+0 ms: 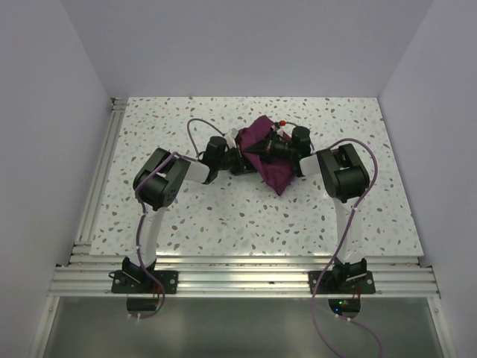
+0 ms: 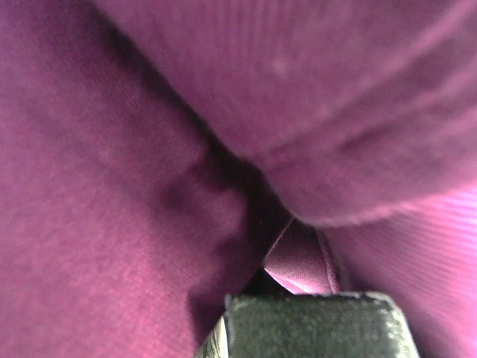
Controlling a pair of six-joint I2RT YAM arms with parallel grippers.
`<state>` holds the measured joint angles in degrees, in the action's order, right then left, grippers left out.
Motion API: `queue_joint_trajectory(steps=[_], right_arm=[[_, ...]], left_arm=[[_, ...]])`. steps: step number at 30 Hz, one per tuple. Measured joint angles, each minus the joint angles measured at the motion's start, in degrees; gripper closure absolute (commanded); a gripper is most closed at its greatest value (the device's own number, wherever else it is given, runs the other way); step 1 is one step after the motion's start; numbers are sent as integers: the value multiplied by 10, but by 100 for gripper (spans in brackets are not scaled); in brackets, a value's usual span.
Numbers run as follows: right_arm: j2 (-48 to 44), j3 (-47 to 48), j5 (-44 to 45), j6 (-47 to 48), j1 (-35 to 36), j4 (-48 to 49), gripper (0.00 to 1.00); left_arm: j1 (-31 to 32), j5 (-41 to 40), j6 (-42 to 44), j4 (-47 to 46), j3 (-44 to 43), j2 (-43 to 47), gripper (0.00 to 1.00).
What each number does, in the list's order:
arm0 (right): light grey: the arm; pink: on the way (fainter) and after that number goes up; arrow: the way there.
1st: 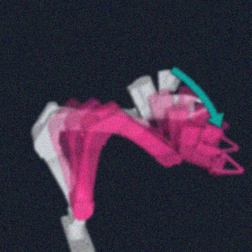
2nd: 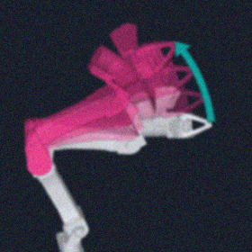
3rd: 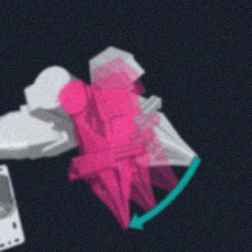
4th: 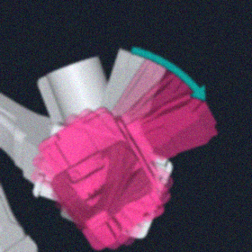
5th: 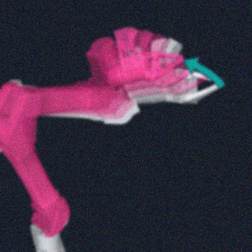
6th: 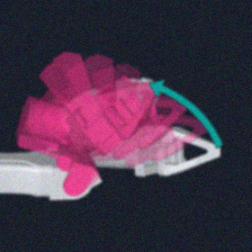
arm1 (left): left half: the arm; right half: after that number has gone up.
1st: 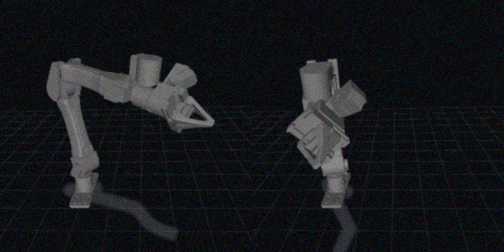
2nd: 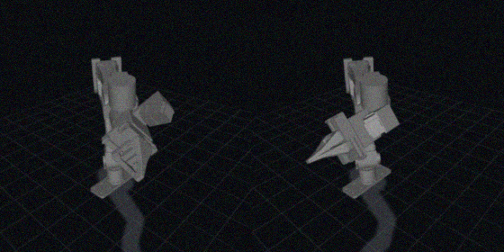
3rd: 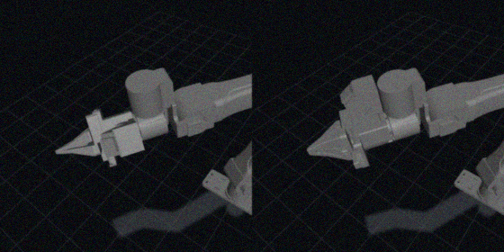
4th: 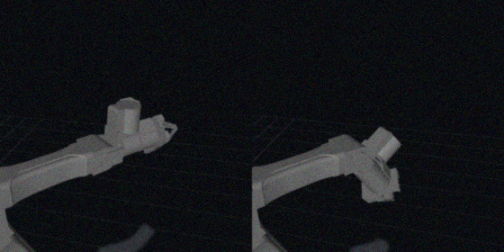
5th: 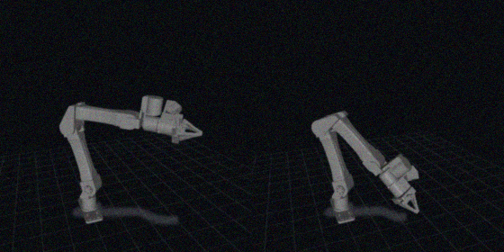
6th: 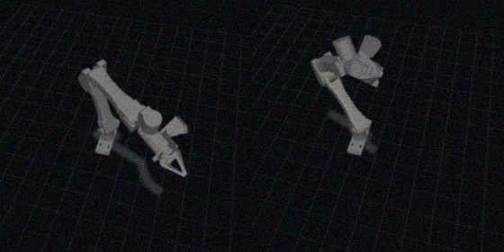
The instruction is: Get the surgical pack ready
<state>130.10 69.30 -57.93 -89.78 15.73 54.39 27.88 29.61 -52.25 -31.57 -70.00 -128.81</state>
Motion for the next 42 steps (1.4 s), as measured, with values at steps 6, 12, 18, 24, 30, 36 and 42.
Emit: queue_joint_trajectory(steps=[6,12,18,24,30,36,42], right_arm=[[0,1,-1,-24,1,12,100],[-13,6,-2,-5,2,-28,100],[-47,17,-2,61,0,-122,100],[-59,41,-4,120,-1,-199,100],[-63,43,-5,140,-3,-232,100],[-84,43,-5,146,-3,-240,100],[-91,43,3,148,0,-243,100]], left_arm=[[-4,-1,-3,-19,15,3,100],[-6,2,-8,-22,16,3,100],[-12,5,-24,-38,26,3,100],[-20,2,-40,-70,43,3,99],[-25,0,-56,-84,49,3,98],[-29,0,-68,-86,47,2,99],[-30,3,-66,-70,35,-2,99]])
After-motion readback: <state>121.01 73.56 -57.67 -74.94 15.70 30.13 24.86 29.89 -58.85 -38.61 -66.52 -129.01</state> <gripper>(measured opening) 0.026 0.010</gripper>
